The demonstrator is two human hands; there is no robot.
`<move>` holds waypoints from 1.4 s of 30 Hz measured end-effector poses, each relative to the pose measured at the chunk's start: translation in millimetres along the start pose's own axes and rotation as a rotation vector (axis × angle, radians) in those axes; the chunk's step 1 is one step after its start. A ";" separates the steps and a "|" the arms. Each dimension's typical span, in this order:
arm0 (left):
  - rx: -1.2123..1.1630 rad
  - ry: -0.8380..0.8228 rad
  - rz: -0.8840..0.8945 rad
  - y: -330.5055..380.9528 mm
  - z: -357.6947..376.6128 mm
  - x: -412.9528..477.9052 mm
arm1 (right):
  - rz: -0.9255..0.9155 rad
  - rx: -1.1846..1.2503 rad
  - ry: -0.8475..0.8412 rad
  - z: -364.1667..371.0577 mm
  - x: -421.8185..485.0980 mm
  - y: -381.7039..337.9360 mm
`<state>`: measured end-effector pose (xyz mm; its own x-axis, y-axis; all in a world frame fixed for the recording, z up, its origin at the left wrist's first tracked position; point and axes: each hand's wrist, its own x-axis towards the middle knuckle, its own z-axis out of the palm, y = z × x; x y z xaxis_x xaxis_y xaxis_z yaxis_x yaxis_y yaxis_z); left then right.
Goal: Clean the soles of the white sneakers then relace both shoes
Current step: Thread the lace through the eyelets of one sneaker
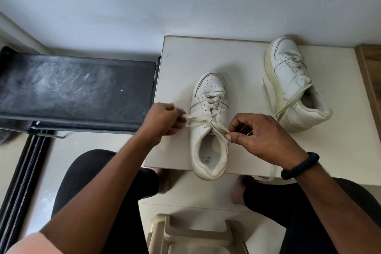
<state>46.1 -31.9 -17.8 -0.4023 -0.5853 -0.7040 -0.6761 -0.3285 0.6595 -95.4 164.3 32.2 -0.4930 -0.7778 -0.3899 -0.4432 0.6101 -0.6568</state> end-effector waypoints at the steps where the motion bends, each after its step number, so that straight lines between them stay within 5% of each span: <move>1: -0.073 0.035 0.048 1.8 -2.7 2.5 | -0.004 -0.001 0.000 0.2 -0.8 -0.2; 12: -0.788 0.126 0.379 27.8 -43.0 -4.8 | -0.011 0.022 0.000 1.5 -0.7 -1.3; 22: -0.731 -0.159 0.604 36.0 -41.1 -41.2 | 0.016 0.011 -0.005 0.7 0.3 -1.6; 30: -0.923 -0.220 0.536 35.3 -62.3 -30.8 | 0.016 0.003 -0.002 1.0 1.0 -3.0; 34: -0.704 -0.163 0.649 30.2 -52.1 -29.3 | -0.014 0.033 -0.002 0.4 -1.5 -1.7; 38: -0.293 -0.108 0.739 26.2 -32.0 -33.4 | -0.242 0.239 0.312 4.6 -7.7 -17.0; 42: 0.010 -0.115 0.691 23.8 -16.6 -35.0 | -0.375 -0.005 0.444 30.1 -6.6 -32.9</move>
<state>54.3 -31.6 27.0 -0.8045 -0.5752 -0.1478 -0.2472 0.0981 0.9640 -55.0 144.8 37.0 -0.5678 -0.8038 0.1775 -0.6510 0.3066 -0.6944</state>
